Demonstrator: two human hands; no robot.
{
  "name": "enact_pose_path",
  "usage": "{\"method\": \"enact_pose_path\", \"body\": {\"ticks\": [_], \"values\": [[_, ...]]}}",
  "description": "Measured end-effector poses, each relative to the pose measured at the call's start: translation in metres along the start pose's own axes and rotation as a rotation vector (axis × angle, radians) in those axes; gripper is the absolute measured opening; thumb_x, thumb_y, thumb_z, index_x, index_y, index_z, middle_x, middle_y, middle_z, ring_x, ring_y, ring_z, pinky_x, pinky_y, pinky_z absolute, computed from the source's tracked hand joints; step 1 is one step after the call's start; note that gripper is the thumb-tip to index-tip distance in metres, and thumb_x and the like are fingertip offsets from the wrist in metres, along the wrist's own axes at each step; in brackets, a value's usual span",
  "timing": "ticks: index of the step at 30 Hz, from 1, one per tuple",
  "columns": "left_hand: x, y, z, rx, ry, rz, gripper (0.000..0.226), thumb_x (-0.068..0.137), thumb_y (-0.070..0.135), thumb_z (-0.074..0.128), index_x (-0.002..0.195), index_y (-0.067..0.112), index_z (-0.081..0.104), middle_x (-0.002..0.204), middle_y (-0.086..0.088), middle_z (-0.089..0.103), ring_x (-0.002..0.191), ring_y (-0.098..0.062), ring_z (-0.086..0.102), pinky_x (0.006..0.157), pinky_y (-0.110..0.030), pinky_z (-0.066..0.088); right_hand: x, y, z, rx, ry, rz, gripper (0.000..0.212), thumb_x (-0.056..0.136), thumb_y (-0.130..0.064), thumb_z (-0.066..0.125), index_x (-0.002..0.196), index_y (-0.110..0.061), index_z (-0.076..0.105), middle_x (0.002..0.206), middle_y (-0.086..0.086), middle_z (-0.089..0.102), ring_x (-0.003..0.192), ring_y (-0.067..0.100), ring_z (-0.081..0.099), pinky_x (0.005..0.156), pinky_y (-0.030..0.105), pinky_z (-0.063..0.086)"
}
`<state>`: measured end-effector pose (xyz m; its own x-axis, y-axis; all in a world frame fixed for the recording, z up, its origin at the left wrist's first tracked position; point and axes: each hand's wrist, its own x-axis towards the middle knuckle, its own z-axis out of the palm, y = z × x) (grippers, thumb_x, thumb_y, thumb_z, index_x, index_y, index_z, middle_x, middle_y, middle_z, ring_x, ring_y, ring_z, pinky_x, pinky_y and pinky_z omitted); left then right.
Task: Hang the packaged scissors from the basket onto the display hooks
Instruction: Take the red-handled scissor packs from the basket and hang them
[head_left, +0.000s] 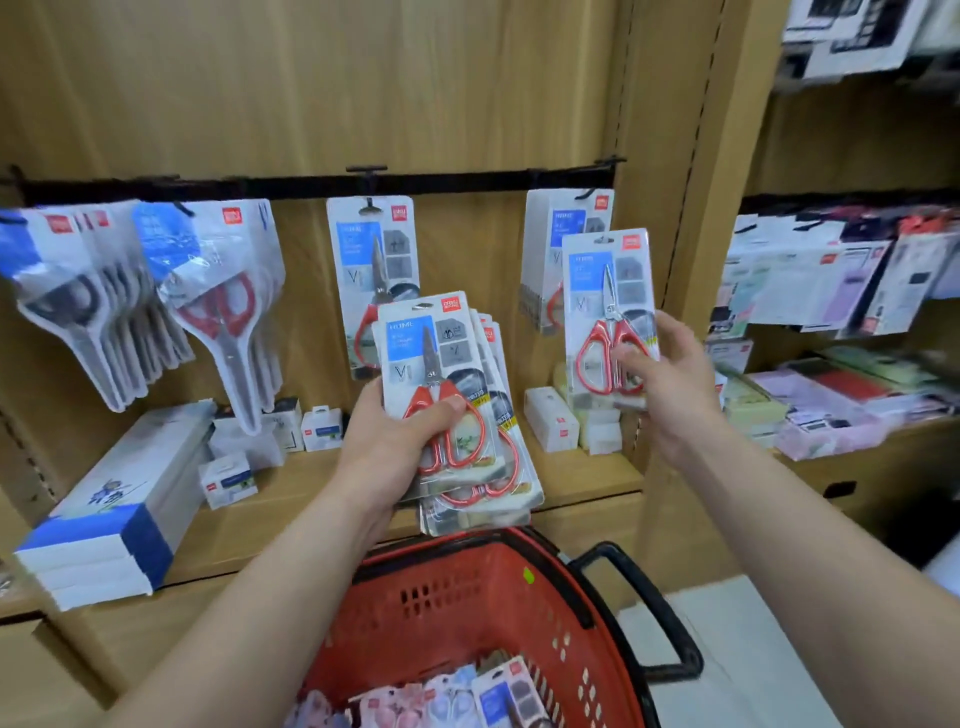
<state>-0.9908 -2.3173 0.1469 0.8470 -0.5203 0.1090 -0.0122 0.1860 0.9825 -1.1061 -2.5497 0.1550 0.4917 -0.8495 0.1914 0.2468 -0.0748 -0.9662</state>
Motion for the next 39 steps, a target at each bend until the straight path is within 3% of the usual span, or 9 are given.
{"method": "enact_pose_path", "body": {"ticks": [5,8,13,17,22,27,32,36,39], "values": [[0.022,0.013,0.007,-0.005,0.002,0.051,0.038,0.086,0.011,0.081,0.120,0.019,0.067,0.098,-0.001,0.081,0.084,-0.020,0.079,0.067,-0.032,0.063,0.049,-0.026,0.019,-0.013,-0.025,-0.085,0.052,0.096,-0.006,0.068,0.141,-0.028,0.052,0.117,0.000,0.074,0.093,0.014,0.077,0.077,0.038,0.065],[0.034,0.014,0.006,-0.018,-0.002,0.054,0.042,0.086,0.011,0.081,0.124,0.017,0.065,0.102,-0.003,0.081,0.088,-0.024,0.079,0.073,-0.037,0.063,0.065,-0.029,0.030,0.017,-0.016,-0.098,0.059,0.098,-0.005,0.066,0.148,-0.027,0.046,0.113,-0.004,0.073,0.089,0.009,0.077,0.066,0.025,0.062],[0.045,0.011,0.002,-0.012,-0.005,0.054,0.045,0.084,0.011,0.083,0.125,0.018,0.064,0.104,-0.004,0.080,0.091,-0.026,0.079,0.076,-0.040,0.063,0.080,-0.021,0.036,-0.016,-0.009,-0.151,0.067,0.098,0.001,0.062,0.156,-0.025,0.040,0.107,-0.020,0.067,0.091,0.003,0.075,0.069,0.019,0.059],[0.046,0.007,0.000,-0.018,-0.006,0.053,0.045,0.084,0.010,0.082,0.124,0.019,0.064,0.100,-0.001,0.081,0.085,-0.021,0.080,0.063,-0.030,0.062,0.084,-0.012,0.036,-0.073,-0.005,-0.187,0.066,0.101,-0.007,0.063,0.158,-0.026,0.037,0.119,-0.013,0.066,0.100,0.003,0.072,0.080,0.022,0.061],[0.046,0.004,-0.004,-0.024,-0.010,0.050,0.041,0.085,0.008,0.082,0.120,0.022,0.064,0.097,0.000,0.081,0.085,-0.022,0.080,0.067,-0.033,0.063,0.087,-0.005,0.039,-0.107,0.016,-0.203,0.065,0.102,-0.009,0.061,0.159,-0.026,0.034,0.135,-0.009,0.061,0.106,0.005,0.070,0.073,0.016,0.058],[0.047,0.002,-0.007,-0.028,-0.025,0.060,0.036,0.086,0.006,0.080,0.113,0.025,0.065,0.094,0.003,0.081,0.083,-0.021,0.079,0.062,-0.029,0.063,0.089,-0.007,0.043,-0.162,0.012,-0.224,0.063,0.105,-0.013,0.058,0.161,-0.023,0.030,0.113,-0.019,0.062,0.095,0.000,0.069,0.066,0.013,0.056],[0.050,-0.003,-0.008,-0.025,-0.016,0.055,0.040,0.085,0.007,0.081,0.119,0.023,0.065,0.098,0.000,0.081,0.085,-0.022,0.080,0.067,-0.033,0.064,0.108,-0.006,0.049,-0.315,0.004,-0.213,0.061,0.105,-0.018,0.056,0.160,-0.025,0.032,0.127,-0.017,0.062,0.105,0.008,0.068,0.091,0.031,0.058],[0.052,-0.007,-0.008,-0.022,-0.002,0.047,0.045,0.084,0.009,0.083,0.123,0.020,0.064,0.102,-0.002,0.081,0.089,-0.024,0.079,0.076,-0.040,0.063,0.111,-0.007,0.056,-0.450,-0.075,-0.143,0.056,0.101,-0.021,0.060,0.154,-0.031,0.043,0.125,-0.010,0.064,0.106,0.013,0.067,0.082,0.026,0.056],[0.051,-0.010,-0.008,-0.031,0.001,0.055,0.042,0.085,0.008,0.082,0.121,0.021,0.065,0.102,-0.002,0.081,0.091,-0.024,0.079,0.076,-0.039,0.062,0.078,-0.004,0.061,-0.445,-0.015,-0.152,0.047,0.101,-0.021,0.062,0.147,-0.022,0.052,0.118,-0.011,0.058,0.109,0.010,0.059,0.093,0.027,0.047]]}}
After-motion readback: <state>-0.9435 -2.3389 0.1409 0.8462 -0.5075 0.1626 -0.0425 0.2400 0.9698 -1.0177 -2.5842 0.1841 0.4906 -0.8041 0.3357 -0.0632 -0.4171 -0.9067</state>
